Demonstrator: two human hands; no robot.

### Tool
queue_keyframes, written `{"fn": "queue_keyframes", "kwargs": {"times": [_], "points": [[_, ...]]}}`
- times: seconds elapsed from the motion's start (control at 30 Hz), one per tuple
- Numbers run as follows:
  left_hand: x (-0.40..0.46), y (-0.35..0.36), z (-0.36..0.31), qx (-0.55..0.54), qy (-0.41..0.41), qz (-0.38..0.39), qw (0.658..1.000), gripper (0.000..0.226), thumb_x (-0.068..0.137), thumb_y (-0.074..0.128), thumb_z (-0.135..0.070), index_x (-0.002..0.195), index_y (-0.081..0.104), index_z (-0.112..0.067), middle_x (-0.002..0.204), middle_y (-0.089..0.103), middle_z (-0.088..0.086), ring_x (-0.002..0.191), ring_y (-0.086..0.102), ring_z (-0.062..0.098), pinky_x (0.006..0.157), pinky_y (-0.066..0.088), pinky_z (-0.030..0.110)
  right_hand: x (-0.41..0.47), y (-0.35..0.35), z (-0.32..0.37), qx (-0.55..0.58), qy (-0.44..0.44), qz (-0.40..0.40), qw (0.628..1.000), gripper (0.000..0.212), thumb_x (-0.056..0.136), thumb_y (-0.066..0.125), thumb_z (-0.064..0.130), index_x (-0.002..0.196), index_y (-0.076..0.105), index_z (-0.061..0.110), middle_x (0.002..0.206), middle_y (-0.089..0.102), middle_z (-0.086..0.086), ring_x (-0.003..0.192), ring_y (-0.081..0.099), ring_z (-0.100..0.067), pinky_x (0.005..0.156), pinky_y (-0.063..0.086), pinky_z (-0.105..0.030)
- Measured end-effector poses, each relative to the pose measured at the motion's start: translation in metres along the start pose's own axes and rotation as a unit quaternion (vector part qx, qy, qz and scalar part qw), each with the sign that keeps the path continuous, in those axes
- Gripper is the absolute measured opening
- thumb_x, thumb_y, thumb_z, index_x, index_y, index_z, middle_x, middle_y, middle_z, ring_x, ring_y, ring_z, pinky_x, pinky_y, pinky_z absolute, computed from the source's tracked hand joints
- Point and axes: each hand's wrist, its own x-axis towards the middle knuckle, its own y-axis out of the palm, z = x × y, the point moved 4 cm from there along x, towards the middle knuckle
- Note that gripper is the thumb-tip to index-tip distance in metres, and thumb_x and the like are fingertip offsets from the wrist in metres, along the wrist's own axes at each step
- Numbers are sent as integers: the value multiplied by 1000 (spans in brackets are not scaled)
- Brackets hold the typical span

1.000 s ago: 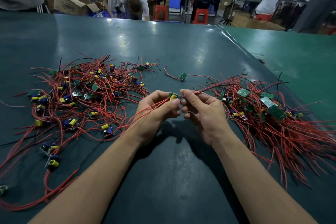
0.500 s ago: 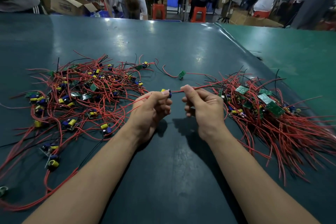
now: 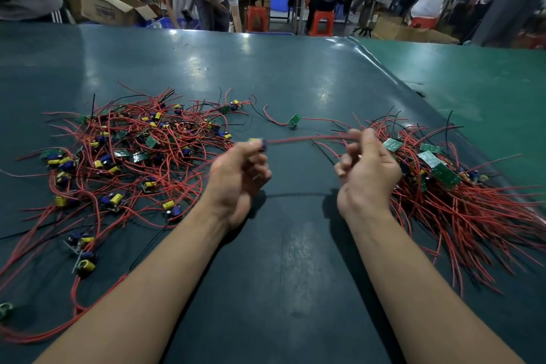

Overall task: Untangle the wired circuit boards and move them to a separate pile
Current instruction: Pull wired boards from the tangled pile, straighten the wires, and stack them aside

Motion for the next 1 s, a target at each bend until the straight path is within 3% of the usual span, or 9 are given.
{"fn": "queue_keyframes", "kwargs": {"times": [0.1, 0.2, 0.27, 0.33, 0.43, 0.6, 0.73, 0.83, 1.0], "points": [[7, -12, -10, -16, 35, -38, 999, 22, 92, 54, -13, 71, 52, -19, 57, 48, -5, 52, 43, 7, 59, 37, 22, 11, -9, 11, 32, 10, -28, 999, 32, 102, 48, 19, 74, 60, 9, 51, 47, 4, 37, 37, -8, 36, 26, -16], [8, -12, -5, 53, 63, -11, 997, 21, 86, 62, -9, 75, 48, -20, 77, 61, -2, 73, 57, 9, 68, 45, 25, -3, -1, 9, -97, -76, 54, 991, 29, 102, 50, 20, 76, 62, 13, 53, 51, 4, 37, 40, -9, 37, 30, -17], [7, -9, -5, 55, 95, -1, 994, 26, 83, 66, -5, 75, 47, -20, 92, 71, 5, 89, 67, 16, 77, 52, 28, -21, 10, 5, -206, -166, 129, 956, 19, 98, 55, 23, 82, 65, 20, 57, 55, 7, 43, 45, -10, 43, 37, -20], [5, -7, -8, 43, 126, 1, 991, 24, 77, 71, -8, 75, 49, -18, 85, 73, 7, 82, 71, 18, 76, 55, 28, -36, 18, 0, -277, -225, 200, 913, 9, 93, 58, 25, 91, 67, 26, 64, 58, 11, 52, 50, -10, 51, 41, -25], [0, -5, -12, 114, 196, -3, 974, 25, 68, 78, -15, 75, 54, -14, 73, 69, 6, 65, 66, 16, 65, 54, 24, -48, 23, -9, -308, -208, 291, 882, 17, 90, 62, 26, 106, 68, 26, 70, 56, 10, 54, 49, -12, 51, 41, -27], [-14, 2, -15, 335, 361, 9, 870, 35, 71, 82, -19, 98, 60, -23, 75, 69, -11, 68, 65, 5, 65, 55, 24, -53, 28, -19, -218, -18, 350, 911, 22, 85, 67, 32, 106, 69, 28, 70, 62, 6, 43, 44, -8, 41, 37, -19], [-21, 5, -14, 421, 441, 10, 793, 26, 78, 80, -16, 100, 67, -16, 83, 66, -10, 70, 58, 8, 63, 51, 37, -48, 28, -18, -198, -10, 318, 927, 15, 94, 62, 15, 86, 72, 7, 61, 58, 1, 39, 43, -12, 37, 35, -18], [-24, 9, -14, 461, 491, 39, 738, 16, 80, 79, -7, 92, 69, -3, 84, 65, 7, 70, 58, 19, 60, 47, 39, -46, 27, -19, -170, 13, 299, 939, 13, 93, 63, 16, 90, 74, 9, 54, 51, 3, 38, 39, -12, 36, 31, -18], [-27, 15, -12, 503, 524, 64, 684, 12, 79, 78, -2, 83, 69, 5, 81, 63, 14, 68, 57, 22, 62, 49, 29, -43, 28, -21, -141, 37, 316, 938, 20, 85, 67, 30, 89, 78, 13, 52, 32, -4, 41, 24, -12, 42, 20, -19]]}}
